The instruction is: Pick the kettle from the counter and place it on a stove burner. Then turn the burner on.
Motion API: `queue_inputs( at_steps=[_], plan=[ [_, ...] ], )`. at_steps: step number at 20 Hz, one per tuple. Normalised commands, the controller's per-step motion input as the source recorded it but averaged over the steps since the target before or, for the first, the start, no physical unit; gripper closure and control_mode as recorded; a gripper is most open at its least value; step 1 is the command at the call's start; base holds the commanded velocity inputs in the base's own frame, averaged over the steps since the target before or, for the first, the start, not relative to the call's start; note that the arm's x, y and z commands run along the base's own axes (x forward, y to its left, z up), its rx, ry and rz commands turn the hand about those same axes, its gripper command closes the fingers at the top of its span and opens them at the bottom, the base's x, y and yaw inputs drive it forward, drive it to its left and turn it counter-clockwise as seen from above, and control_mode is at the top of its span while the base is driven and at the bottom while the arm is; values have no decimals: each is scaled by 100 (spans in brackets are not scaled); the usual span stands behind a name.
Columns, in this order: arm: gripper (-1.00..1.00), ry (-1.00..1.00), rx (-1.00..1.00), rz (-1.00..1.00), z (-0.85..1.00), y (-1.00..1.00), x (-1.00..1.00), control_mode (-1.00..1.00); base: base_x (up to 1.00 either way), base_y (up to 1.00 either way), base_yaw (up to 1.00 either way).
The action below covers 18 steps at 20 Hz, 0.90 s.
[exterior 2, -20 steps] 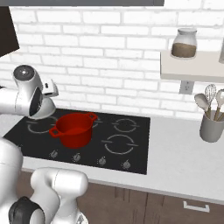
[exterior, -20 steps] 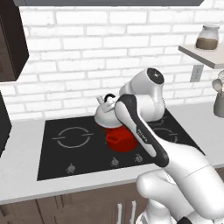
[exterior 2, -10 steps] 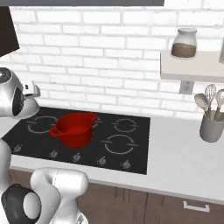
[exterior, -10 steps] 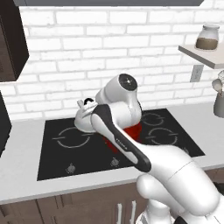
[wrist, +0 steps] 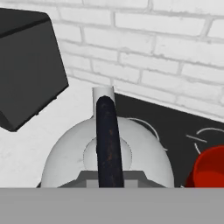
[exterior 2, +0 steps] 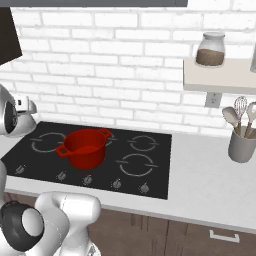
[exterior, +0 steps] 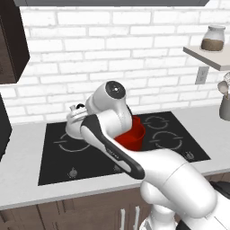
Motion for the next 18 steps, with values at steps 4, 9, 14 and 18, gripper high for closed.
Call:
queue_inputs(
  at_steps=[4,9,14,18],
  plan=[
    [100,0,16,-29,-10,0,0,-100,0,0,0],
    [100,0,16,-35,-11,0,0,-100,0,0,0],
    [100,12,12,-22,-1,5,11,-100,0,0,0],
    [100,18,9,-10,0,5,15,-100,0,0,0]
  ],
)
